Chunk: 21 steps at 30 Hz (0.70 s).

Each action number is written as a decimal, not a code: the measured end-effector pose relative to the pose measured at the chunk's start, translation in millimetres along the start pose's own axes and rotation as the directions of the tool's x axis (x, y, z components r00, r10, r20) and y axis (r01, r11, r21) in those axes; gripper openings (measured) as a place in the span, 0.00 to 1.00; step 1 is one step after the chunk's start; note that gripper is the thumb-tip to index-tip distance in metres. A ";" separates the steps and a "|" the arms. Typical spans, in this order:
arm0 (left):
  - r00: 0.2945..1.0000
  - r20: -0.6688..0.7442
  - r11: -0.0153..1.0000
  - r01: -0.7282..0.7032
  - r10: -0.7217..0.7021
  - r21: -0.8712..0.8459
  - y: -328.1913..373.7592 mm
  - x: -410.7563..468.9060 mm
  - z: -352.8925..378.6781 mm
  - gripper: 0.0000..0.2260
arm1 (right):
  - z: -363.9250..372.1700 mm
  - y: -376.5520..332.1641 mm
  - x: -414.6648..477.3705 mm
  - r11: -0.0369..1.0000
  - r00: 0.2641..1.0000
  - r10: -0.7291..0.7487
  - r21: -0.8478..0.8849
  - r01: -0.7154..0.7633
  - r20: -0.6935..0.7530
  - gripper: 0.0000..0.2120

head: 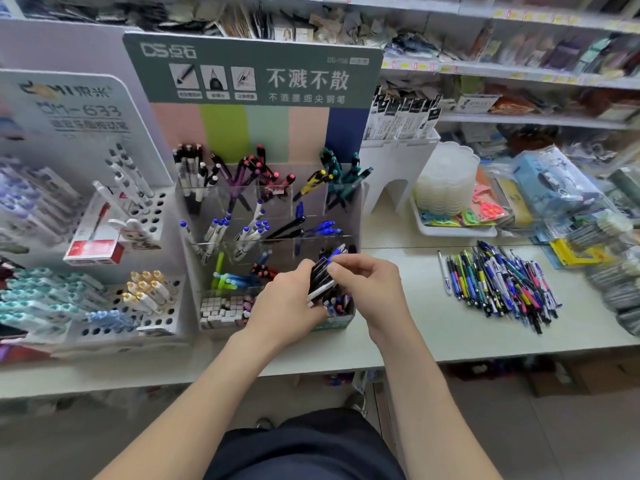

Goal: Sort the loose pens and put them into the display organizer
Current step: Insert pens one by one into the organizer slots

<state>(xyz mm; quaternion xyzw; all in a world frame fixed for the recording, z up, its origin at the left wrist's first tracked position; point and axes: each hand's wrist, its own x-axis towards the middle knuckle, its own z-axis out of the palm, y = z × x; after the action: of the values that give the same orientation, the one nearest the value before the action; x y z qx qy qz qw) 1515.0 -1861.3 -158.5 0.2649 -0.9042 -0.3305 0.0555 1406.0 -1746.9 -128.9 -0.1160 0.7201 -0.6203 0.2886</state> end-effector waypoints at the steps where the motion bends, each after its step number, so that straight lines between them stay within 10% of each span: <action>1: 1.000 0.003 1.000 -0.006 0.006 0.003 -0.2 -0.4 -1.0 0.17 | 1.0 0.8 -1.0 0.999 1.000 -0.001 0.037 0.001 -0.016 0.06; 9: 0.999 -0.019 1.000 -0.028 0.028 0.005 -6.8 -1.7 -1.4 0.17 | -7.5 -2.9 13.4 0.989 0.984 -0.140 0.024 0.143 -0.107 0.04; 15: 0.998 -0.044 0.989 0.041 -0.048 -0.142 -5.1 4.3 -3.0 0.12 | -10.9 -23.4 27.0 0.901 0.834 -0.238 0.208 0.381 -0.498 0.01; 21: 0.973 -0.064 0.798 0.143 -0.222 -0.585 12.0 14.0 -6.6 0.05 | -11.3 -25.8 20.5 0.956 0.984 -0.108 0.259 0.142 -0.140 0.08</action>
<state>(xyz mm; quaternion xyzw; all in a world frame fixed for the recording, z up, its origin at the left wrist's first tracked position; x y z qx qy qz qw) 1499.6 -1864.6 -146.9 0.3425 -0.7261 -0.5745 0.1595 1378.3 -1753.5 -109.0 -0.0824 0.6375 -0.7348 0.2163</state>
